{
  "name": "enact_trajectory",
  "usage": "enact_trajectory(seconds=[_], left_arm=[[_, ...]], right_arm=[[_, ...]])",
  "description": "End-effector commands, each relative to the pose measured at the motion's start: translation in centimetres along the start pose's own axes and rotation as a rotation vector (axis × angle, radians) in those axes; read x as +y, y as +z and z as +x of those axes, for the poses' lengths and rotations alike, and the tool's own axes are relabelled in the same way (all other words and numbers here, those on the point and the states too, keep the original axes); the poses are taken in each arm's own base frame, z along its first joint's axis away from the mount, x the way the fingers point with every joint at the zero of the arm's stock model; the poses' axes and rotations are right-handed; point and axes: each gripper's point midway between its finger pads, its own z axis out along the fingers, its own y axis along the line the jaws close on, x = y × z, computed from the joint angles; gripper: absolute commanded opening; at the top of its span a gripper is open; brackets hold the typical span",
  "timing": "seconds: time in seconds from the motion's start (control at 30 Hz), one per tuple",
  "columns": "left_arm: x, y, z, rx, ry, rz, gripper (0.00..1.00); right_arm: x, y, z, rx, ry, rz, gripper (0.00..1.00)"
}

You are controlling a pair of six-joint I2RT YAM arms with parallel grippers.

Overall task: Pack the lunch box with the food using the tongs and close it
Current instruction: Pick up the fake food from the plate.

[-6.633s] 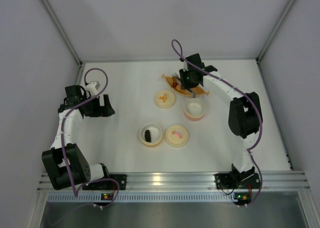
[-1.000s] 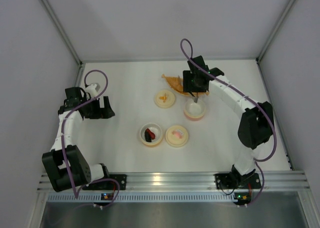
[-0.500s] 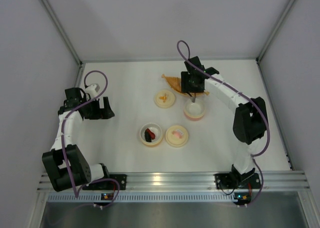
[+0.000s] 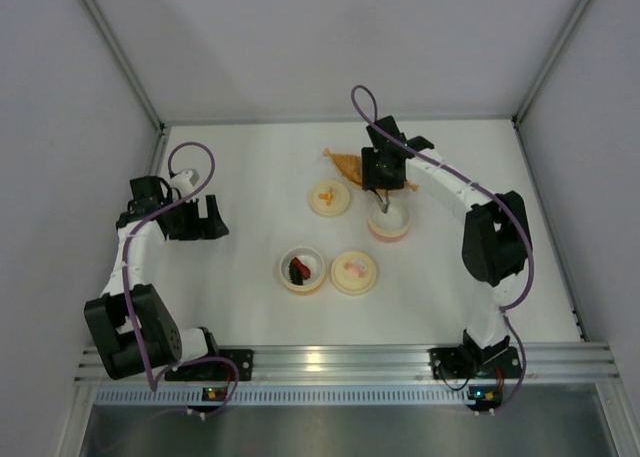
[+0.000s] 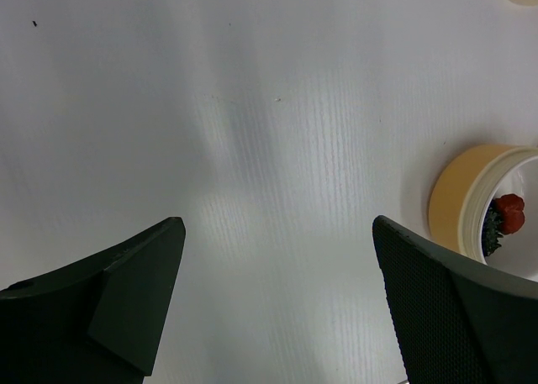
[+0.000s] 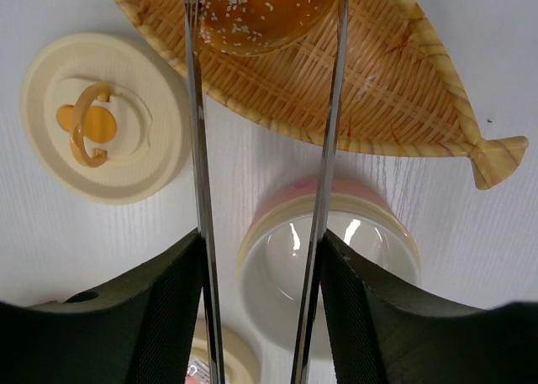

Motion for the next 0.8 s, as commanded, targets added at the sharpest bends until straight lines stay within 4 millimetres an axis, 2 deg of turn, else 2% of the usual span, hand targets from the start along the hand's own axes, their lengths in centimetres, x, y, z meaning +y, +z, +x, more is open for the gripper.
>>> enact_trajectory(seconds=[0.0, 0.4, 0.63, 0.77], left_arm=[[0.2, 0.0, -1.2, -0.046, 0.036, 0.005, 0.98], [0.3, -0.1, -1.3, -0.048, 0.035, 0.001, 0.98], [0.2, -0.2, -1.3, -0.049, 0.036, 0.004, 0.98], [0.2, -0.3, -1.5, -0.054, 0.036, 0.001, 0.98]], right_arm=[[1.0, -0.6, -2.9, -0.075, 0.036, -0.037, 0.52], [0.5, -2.0, -3.5, -0.092, 0.039, -0.057, 0.33], [-0.6, -3.6, -4.6, -0.118, 0.057, -0.083, 0.12], [-1.4, -4.3, -5.1, -0.128, 0.066, -0.095, 0.02]])
